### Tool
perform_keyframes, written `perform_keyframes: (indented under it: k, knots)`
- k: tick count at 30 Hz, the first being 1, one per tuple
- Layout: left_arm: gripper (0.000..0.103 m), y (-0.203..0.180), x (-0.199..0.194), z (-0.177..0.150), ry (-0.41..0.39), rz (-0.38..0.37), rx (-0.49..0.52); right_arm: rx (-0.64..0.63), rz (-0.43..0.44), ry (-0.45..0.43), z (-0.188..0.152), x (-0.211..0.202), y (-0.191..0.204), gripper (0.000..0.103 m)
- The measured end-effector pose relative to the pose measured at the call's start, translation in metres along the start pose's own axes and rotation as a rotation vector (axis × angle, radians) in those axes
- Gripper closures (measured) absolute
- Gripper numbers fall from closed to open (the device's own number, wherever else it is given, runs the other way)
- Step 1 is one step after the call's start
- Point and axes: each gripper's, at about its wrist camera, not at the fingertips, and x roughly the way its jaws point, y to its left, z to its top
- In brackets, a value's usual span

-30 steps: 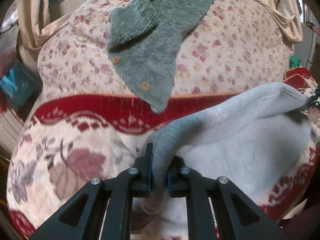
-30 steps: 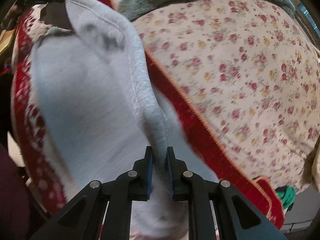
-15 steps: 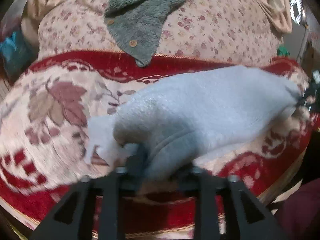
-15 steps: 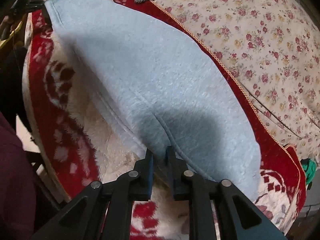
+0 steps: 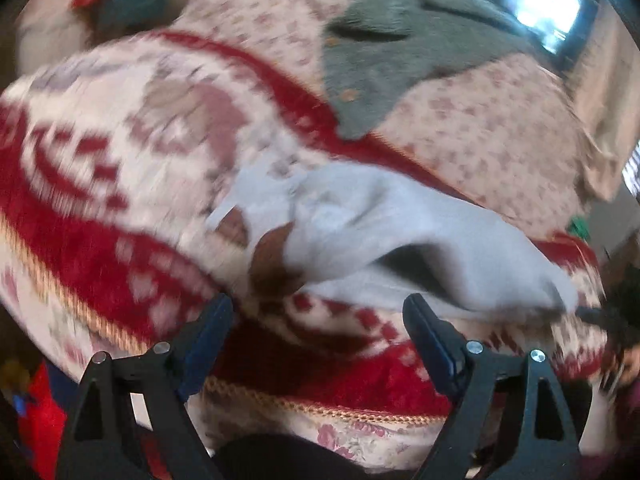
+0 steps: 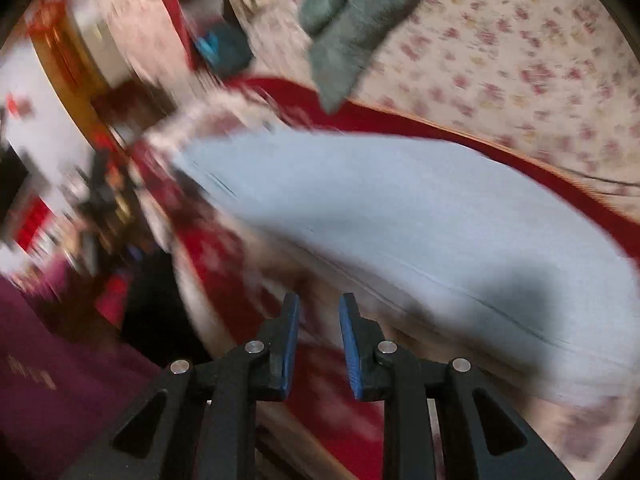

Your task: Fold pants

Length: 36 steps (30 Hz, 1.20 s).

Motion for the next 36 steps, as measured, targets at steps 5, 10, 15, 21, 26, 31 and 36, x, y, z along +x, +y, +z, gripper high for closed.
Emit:
perform_keyframes:
  k: [5,10,15,21,26,31,36]
  knots:
    - [0.014,0.015,0.023,-0.019,0.031,-0.089,-0.223,0.105,0.237,-0.04,0.017,0.086,0.032,0.076]
    - [0.008,0.017,0.018,-0.018,-0.101,-0.195,-0.388,0.351,0.44,-0.058,0.042,0.156,0.044,0.015]
    - [0.0,0.03,0.023,-0.009,-0.178,-0.265,-0.587,0.409,0.424,-0.067,0.058,0.173,0.05,0.015]
    - [0.0,0.031,0.051,-0.002,-0.158,-0.326,-0.698,0.604,0.436,-0.059,0.03,0.173,0.011,0.015]
    - [0.0,0.025,0.063,0.008,-0.176,-0.338,-0.731,0.775,0.637,-0.104,0.027,0.188,0.013,0.015]
    - [0.0,0.027,0.062,0.019,-0.195,-0.333,-0.743,0.953,0.786,-0.089,0.033,0.231,0.03,0.015]
    - [0.009,0.022,0.057,0.037,-0.229,-0.287,-0.623,1.088,0.642,-0.148,0.027,0.245,0.017,0.053]
